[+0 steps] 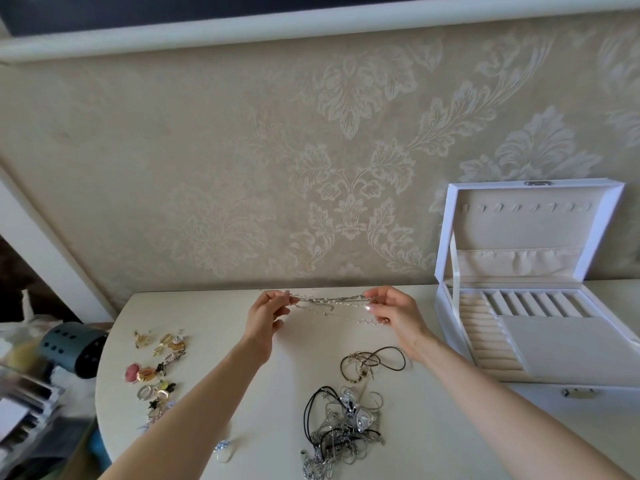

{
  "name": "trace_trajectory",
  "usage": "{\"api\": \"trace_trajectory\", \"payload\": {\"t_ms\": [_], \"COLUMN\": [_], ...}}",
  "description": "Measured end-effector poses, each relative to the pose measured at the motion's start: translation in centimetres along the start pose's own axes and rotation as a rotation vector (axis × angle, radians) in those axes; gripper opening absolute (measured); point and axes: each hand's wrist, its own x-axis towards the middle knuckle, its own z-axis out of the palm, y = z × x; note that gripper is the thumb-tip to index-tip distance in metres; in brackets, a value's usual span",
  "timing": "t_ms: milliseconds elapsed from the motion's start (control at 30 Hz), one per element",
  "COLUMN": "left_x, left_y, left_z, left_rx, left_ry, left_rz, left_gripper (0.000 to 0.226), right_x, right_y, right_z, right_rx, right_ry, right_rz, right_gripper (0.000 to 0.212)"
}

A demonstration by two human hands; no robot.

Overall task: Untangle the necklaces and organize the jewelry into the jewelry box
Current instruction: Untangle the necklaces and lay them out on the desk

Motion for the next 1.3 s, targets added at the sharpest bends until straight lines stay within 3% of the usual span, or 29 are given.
{"api": "trace_trajectory", "payload": {"t_ms": [100, 200, 333, 433, 567, 767, 867, 1067, 1300], "left_x": [-0.1, 0.0, 0.9, 1.7, 2.6, 3.4, 3.3, 0.2, -5.1], "left_y": [0.1, -0.1, -1.1, -1.6, -2.4, -2.5, -2.5, -2.8, -3.0], "left_z": [0.3, 0.0, -1.3, -1.7, -1.8, -1.7, -1.9, -1.5, 1.7], "left_rx": [0.021, 0.114, 0.487, 0.821, 1.032, 1.067, 1.065, 1.0, 1.048], "left_ry": [0.033, 0.107, 0.141, 0.16, 0.189, 0.201, 0.183, 0.142, -0.216], "left_rz": [0.026, 0.093, 0.204, 0.247, 0.277, 0.272, 0.281, 0.383, 0.43], "left_gripper": [0.018, 0.016, 0.008, 0.005, 0.006, 0.002, 0.01, 0.017, 0.014], "right_x": [0.0, -0.1, 0.6, 1.3, 1.7, 1.8, 1.4, -0.9, -5.0], "right_y": [0.3, 0.9, 1.8, 2.2, 2.8, 3.4, 3.6, 1.5, -0.8], "right_z": [0.2, 0.2, -0.6, -0.8, -0.7, -0.4, -0.4, -0.7, -1.2], "right_rx": [-0.323, -0.462, -0.642, -0.781, -0.846, -1.028, -1.084, -0.899, -0.77], "right_ry": [0.047, 0.128, 0.252, 0.254, 0.237, 0.23, 0.243, 0.138, -0.196], "right_rz": [-0.116, -0.241, -0.31, -0.305, -0.352, -0.523, -0.519, -0.258, -0.141], "right_gripper": [0.03, 0.036, 0.029, 0.023, 0.021, 0.022, 0.021, 0.02, 0.039]}}
